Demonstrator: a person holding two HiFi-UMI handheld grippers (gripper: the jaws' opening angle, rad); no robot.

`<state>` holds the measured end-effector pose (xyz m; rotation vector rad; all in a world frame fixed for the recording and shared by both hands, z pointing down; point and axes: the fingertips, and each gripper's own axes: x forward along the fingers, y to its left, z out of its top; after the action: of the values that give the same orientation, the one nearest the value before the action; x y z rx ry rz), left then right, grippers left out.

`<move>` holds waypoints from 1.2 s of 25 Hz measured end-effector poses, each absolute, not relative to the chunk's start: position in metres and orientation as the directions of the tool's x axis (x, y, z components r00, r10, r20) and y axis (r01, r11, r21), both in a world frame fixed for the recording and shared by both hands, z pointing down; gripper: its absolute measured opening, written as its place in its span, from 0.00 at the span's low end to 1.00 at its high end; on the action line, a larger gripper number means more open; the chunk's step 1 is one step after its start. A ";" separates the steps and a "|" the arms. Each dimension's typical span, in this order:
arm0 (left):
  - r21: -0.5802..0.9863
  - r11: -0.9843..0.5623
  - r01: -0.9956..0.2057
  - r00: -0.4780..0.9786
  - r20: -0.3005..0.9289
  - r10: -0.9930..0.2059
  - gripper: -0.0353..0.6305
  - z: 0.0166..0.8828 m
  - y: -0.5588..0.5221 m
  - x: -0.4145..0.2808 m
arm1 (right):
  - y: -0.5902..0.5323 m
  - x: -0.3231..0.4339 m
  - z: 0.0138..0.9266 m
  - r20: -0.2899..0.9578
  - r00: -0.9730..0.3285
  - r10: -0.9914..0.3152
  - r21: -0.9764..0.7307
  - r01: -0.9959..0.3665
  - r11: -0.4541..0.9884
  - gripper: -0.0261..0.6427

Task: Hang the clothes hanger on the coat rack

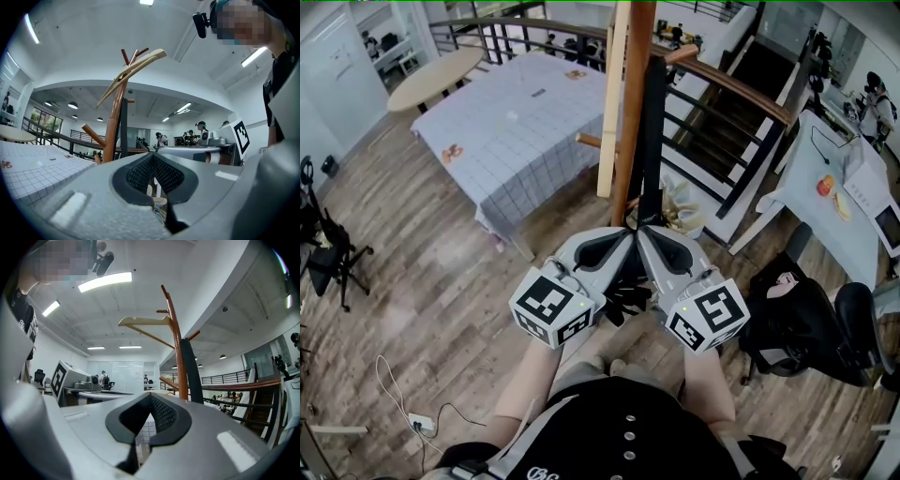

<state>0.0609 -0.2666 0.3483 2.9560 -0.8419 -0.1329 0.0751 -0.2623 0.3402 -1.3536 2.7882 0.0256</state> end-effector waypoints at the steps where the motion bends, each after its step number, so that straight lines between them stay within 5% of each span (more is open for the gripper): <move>1: 0.086 -0.849 -0.522 0.847 -0.065 -0.527 0.06 0.348 -0.267 0.061 | -0.263 0.075 0.340 -0.043 -0.618 -0.785 -0.003 -0.786 0.618 0.04; 30: 0.074 -0.830 -0.553 0.829 -0.056 -0.557 0.06 0.349 -0.270 0.055 | -0.275 0.089 0.350 0.002 -0.610 -0.793 -0.010 -0.793 0.609 0.04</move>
<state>0.0554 -0.2698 0.3494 2.9517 -0.8966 -0.1155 0.0887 -0.2753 0.3501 -1.3869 2.8158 -0.0149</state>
